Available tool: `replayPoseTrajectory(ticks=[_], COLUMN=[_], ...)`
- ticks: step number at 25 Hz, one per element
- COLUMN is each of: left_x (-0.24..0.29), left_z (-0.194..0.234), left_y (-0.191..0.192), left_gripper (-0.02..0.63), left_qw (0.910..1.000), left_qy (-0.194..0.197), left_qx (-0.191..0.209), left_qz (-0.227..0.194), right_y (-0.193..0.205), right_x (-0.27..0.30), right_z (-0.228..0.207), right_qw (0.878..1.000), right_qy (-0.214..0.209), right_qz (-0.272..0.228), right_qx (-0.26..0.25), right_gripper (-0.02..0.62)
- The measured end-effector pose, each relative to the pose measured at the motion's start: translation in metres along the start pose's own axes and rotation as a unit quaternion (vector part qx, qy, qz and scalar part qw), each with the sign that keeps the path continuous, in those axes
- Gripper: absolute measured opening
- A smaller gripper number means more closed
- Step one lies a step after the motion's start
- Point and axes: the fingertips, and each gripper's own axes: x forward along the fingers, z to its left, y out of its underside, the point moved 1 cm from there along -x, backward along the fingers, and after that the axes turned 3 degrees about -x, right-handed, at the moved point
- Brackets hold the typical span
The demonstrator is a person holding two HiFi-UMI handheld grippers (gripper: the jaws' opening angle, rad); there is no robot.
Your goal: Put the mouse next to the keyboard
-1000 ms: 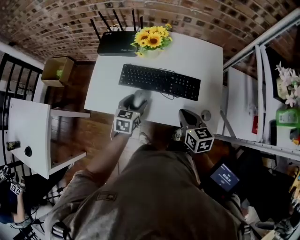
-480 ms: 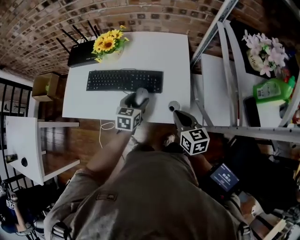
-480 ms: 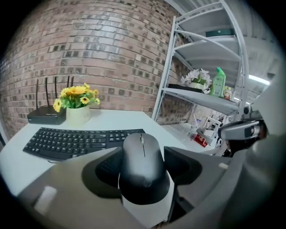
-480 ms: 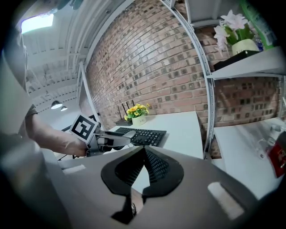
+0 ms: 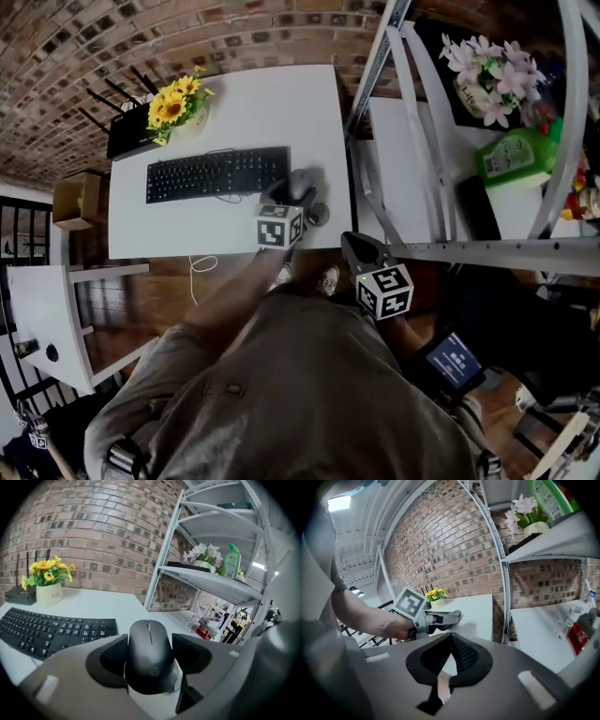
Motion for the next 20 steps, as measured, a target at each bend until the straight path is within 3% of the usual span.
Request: replayPoseTrajectory(ticks=[10,20], left_x=[0.060,0.092], left_z=[-0.007,0.002], left_y=[0.003,0.009], left_gripper=[0.290,0.290], left_qw=[0.9994,0.9954], left_qy=[-0.010,-0.059], left_qx=[-0.012,-0.043], left_qz=[0.031,0.061], right_y=[-0.004,0.002], right_x=[-0.001,0.000], right_z=[-0.025,-0.034], right_qw=[1.000,0.999], right_qy=[0.028,0.037], right_qz=[0.007,0.015], right_qx=[0.003,0.013], right_gripper=[0.011,0.011])
